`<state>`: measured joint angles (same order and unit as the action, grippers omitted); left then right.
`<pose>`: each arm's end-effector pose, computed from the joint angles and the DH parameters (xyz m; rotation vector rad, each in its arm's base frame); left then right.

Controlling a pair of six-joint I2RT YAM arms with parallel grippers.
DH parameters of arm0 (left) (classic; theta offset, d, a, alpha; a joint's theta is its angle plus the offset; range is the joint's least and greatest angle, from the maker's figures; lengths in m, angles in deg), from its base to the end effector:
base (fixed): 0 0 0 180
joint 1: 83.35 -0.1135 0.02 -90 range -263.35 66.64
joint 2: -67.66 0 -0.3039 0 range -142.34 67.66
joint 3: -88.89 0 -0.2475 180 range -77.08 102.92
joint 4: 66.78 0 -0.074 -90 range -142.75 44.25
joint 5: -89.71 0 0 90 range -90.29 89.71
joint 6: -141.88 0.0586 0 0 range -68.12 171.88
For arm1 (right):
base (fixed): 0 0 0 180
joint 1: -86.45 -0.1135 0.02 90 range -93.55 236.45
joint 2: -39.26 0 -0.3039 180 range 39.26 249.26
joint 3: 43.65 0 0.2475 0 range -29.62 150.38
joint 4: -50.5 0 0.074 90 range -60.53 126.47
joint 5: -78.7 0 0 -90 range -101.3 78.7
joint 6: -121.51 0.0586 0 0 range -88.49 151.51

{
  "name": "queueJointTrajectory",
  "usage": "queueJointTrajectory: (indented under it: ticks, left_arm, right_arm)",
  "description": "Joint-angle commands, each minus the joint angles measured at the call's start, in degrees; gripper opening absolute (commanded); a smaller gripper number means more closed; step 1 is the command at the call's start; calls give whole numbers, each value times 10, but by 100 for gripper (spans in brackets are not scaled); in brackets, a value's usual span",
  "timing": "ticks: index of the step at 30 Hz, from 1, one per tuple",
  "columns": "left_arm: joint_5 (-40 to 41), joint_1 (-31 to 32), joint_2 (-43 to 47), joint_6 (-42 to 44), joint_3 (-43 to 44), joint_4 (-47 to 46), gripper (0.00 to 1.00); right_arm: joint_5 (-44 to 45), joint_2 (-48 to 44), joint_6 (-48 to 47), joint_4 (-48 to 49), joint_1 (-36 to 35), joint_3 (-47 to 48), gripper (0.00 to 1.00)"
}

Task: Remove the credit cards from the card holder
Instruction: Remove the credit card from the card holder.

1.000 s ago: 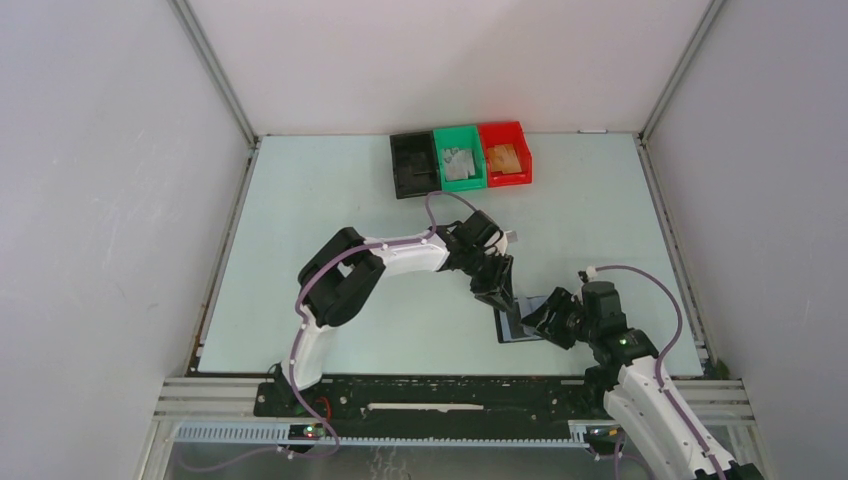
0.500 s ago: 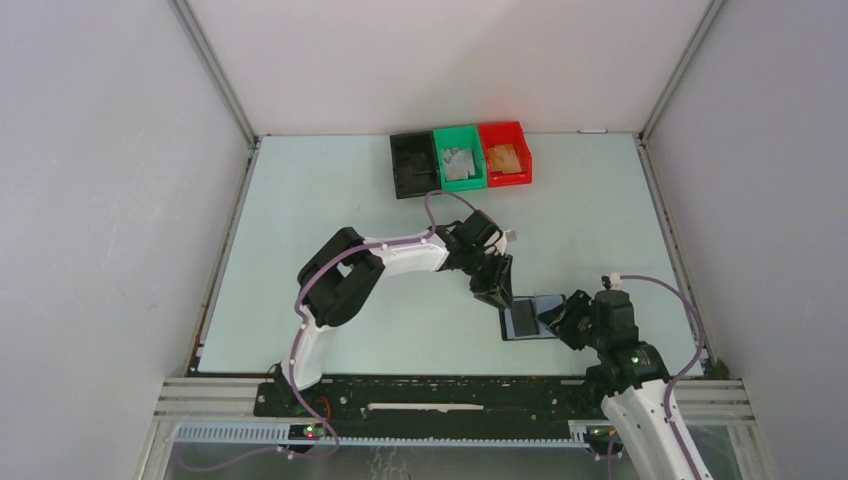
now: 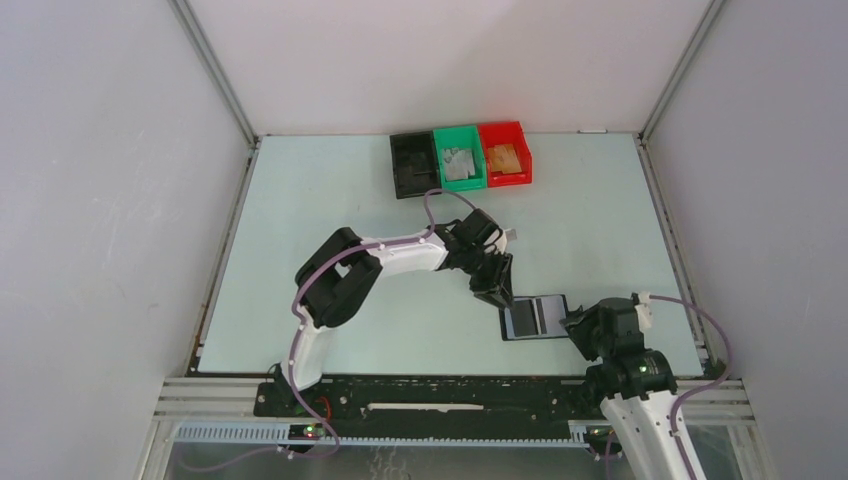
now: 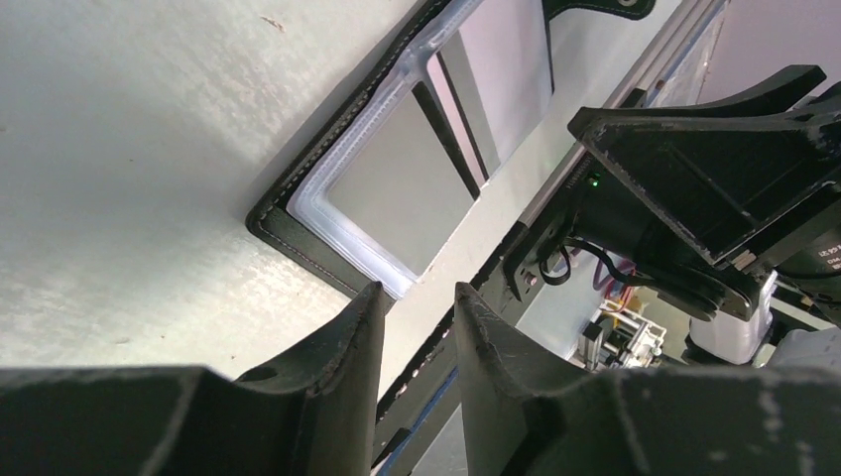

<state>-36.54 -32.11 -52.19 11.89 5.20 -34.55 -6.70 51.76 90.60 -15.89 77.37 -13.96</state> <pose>0.2650 -0.3854 0.1780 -0.5599 -2.7818 1.2677 0.0464 0.0027 0.1522 1.0793 2.2267 0.4334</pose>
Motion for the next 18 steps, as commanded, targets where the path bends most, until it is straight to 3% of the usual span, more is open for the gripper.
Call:
queueJointTrajectory:
  ticks: [1, 6, 12, 18]
  left_arm:
    - [-11, -2, 51, 12, 0, -2, 37]
    - [-17, 0, 46, -20, -1, -27, 36]
    - [-42, 11, 23, -57, 22, -57, 36]
    - [-69, 21, -15, -101, 55, -94, 37]
  right_arm:
    - [56, 7, 17, -7, -1, 45, 50]
    - [26, 38, -35, 56, 4, 56, 47]
    - [-84, 199, -103, 180, 5, 55, 36]
    - [-68, 260, -122, 196, 40, 57, 34]
